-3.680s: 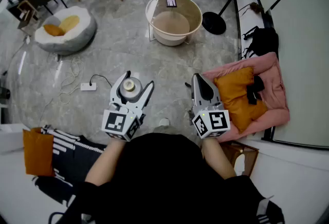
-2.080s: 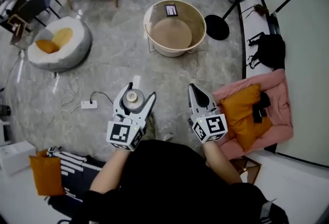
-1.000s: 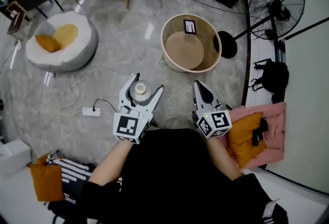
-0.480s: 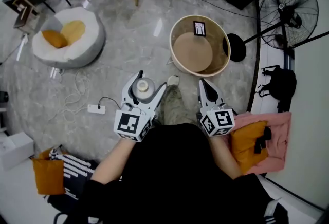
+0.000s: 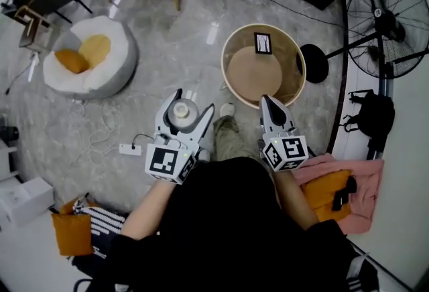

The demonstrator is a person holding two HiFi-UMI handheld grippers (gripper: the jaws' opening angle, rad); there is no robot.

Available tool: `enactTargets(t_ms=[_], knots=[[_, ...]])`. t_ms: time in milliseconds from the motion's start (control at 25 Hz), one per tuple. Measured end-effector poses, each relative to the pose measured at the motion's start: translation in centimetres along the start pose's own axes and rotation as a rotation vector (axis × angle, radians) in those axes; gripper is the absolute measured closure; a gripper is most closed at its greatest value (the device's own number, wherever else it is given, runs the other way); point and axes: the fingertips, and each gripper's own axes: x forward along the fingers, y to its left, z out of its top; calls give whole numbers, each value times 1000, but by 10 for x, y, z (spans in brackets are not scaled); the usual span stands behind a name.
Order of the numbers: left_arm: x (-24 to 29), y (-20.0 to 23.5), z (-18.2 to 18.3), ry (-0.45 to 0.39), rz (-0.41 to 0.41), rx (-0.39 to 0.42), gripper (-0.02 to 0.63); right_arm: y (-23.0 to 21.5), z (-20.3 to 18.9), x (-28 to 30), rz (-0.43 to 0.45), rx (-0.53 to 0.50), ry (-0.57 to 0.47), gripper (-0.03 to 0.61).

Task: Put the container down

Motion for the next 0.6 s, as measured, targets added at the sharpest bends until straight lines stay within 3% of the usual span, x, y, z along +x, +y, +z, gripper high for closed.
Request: enactTargets(t_ms=[600], knots=[[209, 16, 20, 62, -55, 35, 264, -170, 48, 132, -36, 54, -2, 557]])
